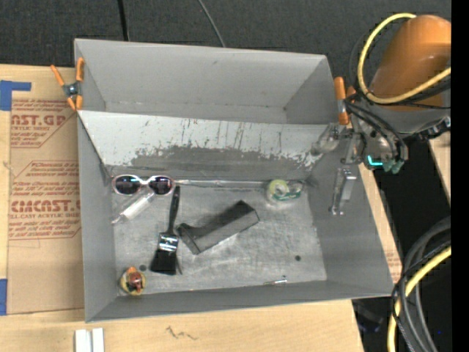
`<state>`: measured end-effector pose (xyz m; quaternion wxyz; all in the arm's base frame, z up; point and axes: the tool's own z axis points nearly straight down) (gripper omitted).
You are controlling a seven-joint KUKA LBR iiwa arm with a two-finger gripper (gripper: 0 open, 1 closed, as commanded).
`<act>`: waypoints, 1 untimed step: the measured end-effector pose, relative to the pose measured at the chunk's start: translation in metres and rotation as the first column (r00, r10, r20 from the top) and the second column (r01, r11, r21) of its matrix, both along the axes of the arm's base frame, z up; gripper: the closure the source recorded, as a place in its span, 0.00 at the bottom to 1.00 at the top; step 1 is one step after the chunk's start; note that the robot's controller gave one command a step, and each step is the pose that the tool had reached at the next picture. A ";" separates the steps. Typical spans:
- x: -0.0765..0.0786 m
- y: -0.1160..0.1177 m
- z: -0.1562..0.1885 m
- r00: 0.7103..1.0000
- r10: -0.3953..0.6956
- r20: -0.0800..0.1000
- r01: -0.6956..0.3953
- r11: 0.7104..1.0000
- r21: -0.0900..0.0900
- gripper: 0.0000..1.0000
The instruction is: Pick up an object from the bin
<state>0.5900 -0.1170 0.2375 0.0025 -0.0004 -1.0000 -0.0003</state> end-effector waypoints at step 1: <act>0.002 0.001 0.005 1.000 0.002 0.008 -0.002 1.000 -0.001 0.00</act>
Offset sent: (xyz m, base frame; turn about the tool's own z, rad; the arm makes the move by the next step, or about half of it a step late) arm 0.0018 -0.0067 -0.1675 0.1388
